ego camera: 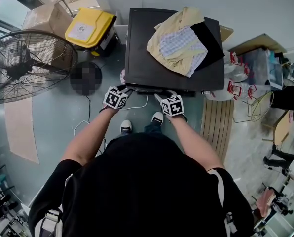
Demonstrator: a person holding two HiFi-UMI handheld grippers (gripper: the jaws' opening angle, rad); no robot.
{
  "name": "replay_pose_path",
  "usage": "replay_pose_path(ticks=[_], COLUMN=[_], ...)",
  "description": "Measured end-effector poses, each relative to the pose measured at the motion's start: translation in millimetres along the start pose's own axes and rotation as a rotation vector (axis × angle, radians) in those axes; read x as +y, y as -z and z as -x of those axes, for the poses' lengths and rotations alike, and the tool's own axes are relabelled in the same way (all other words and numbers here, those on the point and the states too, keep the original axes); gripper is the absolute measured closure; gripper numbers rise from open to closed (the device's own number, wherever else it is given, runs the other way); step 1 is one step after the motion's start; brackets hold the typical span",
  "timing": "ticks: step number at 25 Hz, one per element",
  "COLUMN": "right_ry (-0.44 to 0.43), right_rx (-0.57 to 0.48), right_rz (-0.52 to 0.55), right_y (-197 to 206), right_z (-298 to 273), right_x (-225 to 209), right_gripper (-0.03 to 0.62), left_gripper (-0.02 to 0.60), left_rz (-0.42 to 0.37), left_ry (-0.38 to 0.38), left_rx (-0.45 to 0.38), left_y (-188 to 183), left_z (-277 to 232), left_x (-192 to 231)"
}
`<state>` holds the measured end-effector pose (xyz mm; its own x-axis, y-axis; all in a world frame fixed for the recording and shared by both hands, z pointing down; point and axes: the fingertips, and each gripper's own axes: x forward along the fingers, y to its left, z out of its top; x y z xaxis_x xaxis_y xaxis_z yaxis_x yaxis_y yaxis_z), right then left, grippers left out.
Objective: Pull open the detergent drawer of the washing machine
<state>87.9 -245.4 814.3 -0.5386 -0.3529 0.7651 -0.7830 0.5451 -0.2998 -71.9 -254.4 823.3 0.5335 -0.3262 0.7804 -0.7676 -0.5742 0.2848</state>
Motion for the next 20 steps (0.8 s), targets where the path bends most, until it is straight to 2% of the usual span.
replay_pose_path(ticks=[10, 20], right_ry=[0.025, 0.031], right_rx=[0.004, 0.006], right_rz=[-0.016, -0.027], right_y=[-0.6, -0.4], right_z=[-1.1, -1.3], right_x=[-5.1, -6.8], right_gripper=[0.456, 0.476], left_gripper=[0.434, 0.436], left_rz=[0.012, 0.019], left_ry=[-0.002, 0.003], left_rx=[-0.003, 0.004], left_y=[-0.6, 0.7], left_z=[0.5, 1.0], left_x=[2.0, 2.2])
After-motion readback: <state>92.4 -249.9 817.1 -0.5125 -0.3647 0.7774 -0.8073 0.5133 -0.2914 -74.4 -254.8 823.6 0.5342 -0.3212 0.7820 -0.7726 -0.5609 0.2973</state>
